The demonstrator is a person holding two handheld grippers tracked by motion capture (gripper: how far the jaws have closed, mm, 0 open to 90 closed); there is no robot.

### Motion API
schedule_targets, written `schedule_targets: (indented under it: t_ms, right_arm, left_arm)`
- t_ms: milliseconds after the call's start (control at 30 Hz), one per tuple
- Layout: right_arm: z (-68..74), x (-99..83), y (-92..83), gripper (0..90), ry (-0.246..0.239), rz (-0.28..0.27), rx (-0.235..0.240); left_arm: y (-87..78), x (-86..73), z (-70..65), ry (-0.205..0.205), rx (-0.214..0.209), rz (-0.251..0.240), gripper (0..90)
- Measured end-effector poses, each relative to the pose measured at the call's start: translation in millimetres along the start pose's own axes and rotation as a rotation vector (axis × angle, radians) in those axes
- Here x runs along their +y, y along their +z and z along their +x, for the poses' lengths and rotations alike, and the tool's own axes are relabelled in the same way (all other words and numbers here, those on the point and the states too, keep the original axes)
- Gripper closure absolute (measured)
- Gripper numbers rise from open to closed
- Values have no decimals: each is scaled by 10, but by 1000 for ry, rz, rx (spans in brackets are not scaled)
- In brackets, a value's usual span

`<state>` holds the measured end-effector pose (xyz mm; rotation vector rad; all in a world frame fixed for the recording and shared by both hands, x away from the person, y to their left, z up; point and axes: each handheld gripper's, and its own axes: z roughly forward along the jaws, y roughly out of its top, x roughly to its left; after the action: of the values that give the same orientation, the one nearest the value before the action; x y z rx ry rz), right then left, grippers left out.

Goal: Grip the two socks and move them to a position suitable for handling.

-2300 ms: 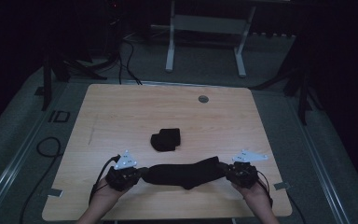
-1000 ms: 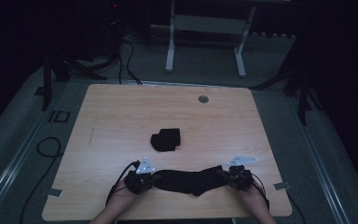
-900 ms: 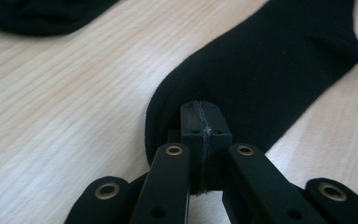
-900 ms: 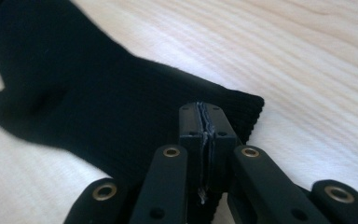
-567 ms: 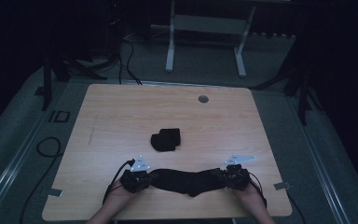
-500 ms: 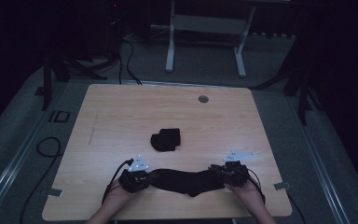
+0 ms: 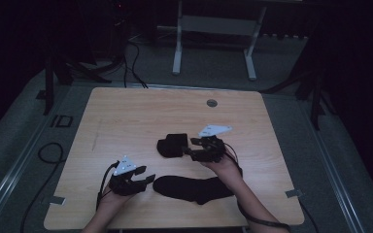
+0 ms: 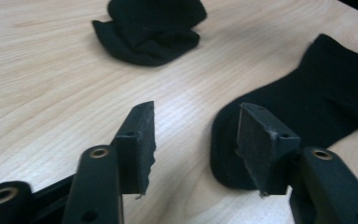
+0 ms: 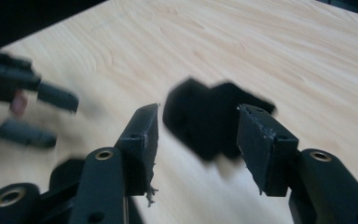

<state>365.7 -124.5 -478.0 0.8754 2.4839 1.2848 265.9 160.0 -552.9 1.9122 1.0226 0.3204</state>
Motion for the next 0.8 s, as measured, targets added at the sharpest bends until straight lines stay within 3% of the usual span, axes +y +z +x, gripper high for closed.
schedule_targets:
  t_ms: [100, 233, 267, 300, 467, 500, 533, 567, 600, 667, 733, 767, 800]
  right_arm:
    - [-49, 117, 308, 400, 24, 28, -5]
    - [-108, 102, 780, 311, 80, 125, -33]
    - [-108, 102, 780, 311, 80, 125, -33]
    - [-103, 66, 925, 298, 69, 150, -72]
    - [-137, -6, 1165, 295, 65, 211, -120]
    - [-125, -39, 1219, 337, 35, 218, -130]
    - [-125, -39, 1219, 337, 35, 218, -130]
    - [-86, -44, 1221, 408, -2, 217, -135]
    - [-86, -44, 1221, 408, -2, 217, -135]
    - [-55, -60, 1201, 574, -16, 213, -123]
    - [-39, -71, 1191, 671, -16, 205, -111]
    - [-39, -71, 1191, 671, -16, 205, -111]
    - [-22, -77, 1188, 745, -25, 202, -97]
  left_arm:
    - [6, -6, 3, -6, 7, -4, 417]
    - [10, -21, 24, -15, 16, -1, 394]
    - [11, -25, 31, -21, 19, -1, 394]
    - [14, -33, 46, -26, 18, 1, 394]
    - [13, -36, 56, -31, 25, 4, 394]
    - [10, -35, 55, -28, 30, 2, 394]
    - [8, -34, 56, -30, 30, 1, 394]
    - [7, -32, 61, -31, 30, -1, 394]
    - [7, -30, 63, -33, 32, -1, 394]
    - [5, -25, 70, -38, 33, -3, 394]
    - [0, -15, 77, -46, 39, -9, 395]
    - [-5, -10, 80, -50, 40, -10, 395]
    - [-8, -5, 83, -52, 42, -12, 396]
